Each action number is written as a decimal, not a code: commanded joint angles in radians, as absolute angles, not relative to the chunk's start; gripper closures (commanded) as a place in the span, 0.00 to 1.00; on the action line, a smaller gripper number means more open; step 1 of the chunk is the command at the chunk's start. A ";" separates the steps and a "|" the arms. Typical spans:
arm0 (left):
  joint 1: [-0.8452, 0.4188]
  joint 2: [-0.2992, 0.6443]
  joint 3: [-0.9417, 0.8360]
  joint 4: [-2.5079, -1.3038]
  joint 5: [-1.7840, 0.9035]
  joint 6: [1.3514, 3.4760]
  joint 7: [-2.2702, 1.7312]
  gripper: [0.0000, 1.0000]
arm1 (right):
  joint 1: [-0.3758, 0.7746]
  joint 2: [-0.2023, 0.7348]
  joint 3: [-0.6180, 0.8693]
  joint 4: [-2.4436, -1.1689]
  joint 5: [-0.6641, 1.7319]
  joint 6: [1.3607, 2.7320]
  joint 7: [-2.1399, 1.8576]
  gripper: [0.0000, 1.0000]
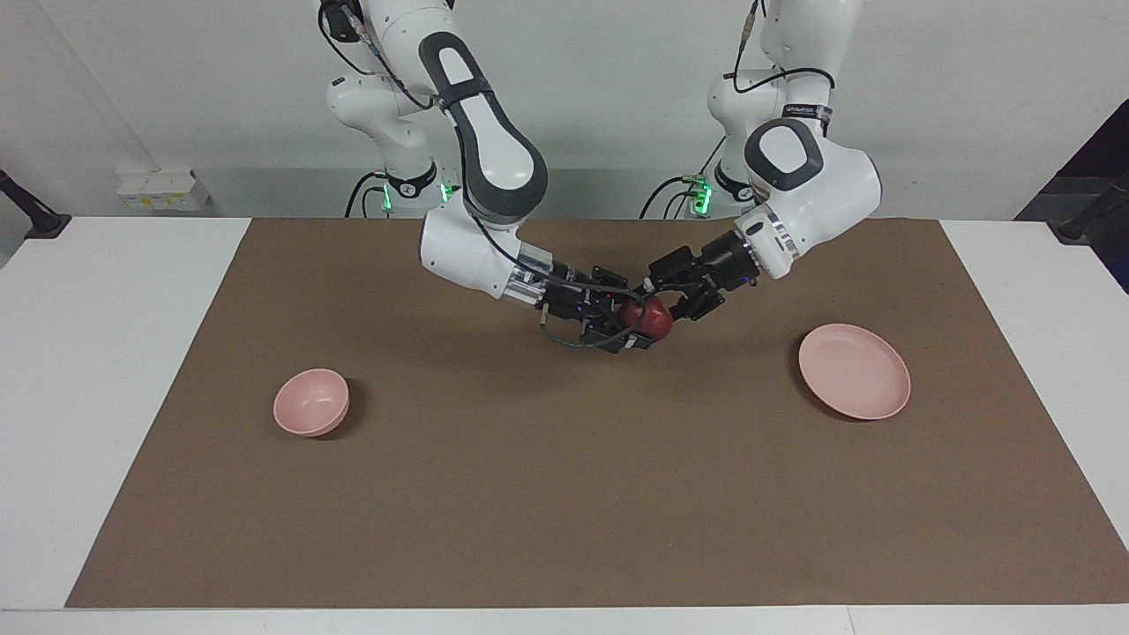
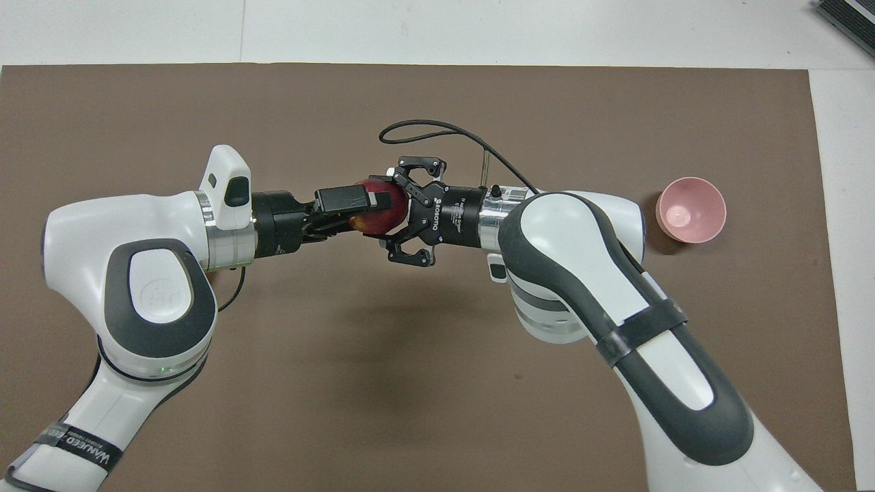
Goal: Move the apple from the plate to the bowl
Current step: 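Grasp the apple with the right gripper while the left gripper releases it, then carry the apple with the right gripper while the left gripper withdraws, then lower the apple into the small pink bowl and open the right gripper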
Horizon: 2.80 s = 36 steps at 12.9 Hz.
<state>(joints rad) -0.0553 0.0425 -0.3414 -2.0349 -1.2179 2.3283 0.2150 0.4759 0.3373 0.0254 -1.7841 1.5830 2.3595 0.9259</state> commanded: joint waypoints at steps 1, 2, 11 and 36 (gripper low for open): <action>-0.069 0.025 -0.327 -2.034 -1.189 2.330 0.187 0.00 | 0.469 0.322 0.028 -1.793 1.559 2.358 0.927 1.00; -0.066 0.017 -0.322 -2.036 -1.175 2.330 0.187 0.00 | 0.468 0.315 0.028 -1.796 1.540 2.356 0.930 1.00; -0.061 -0.028 -0.134 -2.005 -0.566 2.062 0.186 0.00 | 0.211 0.193 0.020 -1.896 1.009 1.983 0.966 1.00; -0.077 -0.067 0.052 -1.497 -0.002 1.419 0.140 0.00 | -0.167 0.366 0.017 -1.853 0.046 2.267 0.118 1.00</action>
<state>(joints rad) -0.0838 -0.0280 0.0504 -1.4429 -0.0204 1.4174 0.1582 -0.1638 0.3178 0.0069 -1.8606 0.0659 2.1953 0.1397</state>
